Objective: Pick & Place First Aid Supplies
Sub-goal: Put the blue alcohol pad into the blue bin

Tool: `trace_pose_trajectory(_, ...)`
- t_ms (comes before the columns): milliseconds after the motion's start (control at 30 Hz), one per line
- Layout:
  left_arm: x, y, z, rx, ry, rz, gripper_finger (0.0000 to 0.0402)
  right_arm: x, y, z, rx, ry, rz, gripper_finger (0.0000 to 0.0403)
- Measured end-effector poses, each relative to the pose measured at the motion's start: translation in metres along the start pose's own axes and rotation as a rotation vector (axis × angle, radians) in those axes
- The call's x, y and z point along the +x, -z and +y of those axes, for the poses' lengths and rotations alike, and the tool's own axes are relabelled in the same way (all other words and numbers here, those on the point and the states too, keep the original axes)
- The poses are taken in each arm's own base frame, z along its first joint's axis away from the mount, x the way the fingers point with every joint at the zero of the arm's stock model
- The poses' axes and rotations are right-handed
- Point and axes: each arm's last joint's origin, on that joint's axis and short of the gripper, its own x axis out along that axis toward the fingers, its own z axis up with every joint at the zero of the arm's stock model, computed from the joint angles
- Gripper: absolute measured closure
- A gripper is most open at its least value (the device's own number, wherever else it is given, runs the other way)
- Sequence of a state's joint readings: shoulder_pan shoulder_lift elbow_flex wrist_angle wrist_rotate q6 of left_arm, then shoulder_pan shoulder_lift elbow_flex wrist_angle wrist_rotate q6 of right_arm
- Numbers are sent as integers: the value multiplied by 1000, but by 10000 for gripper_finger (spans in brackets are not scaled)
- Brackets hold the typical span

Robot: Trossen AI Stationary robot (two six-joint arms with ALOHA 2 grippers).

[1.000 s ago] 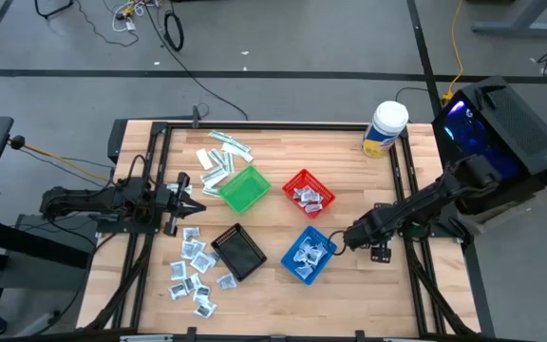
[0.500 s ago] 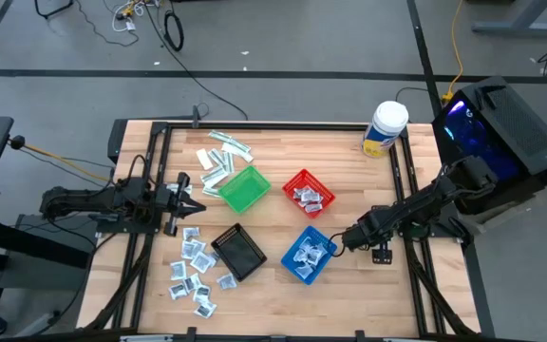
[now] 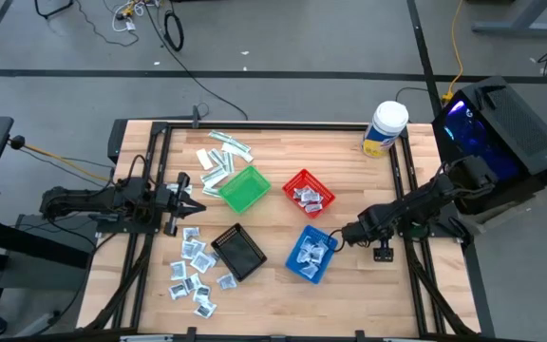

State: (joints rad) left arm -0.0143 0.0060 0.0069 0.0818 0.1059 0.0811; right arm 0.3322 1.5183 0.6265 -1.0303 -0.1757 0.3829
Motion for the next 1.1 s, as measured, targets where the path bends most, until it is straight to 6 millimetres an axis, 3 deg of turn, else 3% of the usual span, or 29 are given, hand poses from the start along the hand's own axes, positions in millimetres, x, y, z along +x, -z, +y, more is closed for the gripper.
trace_pose_trajectory(1100, 0, 0, 0, 0, 0, 1, 376, 0, -2, 0, -7, -1, -22, 12)
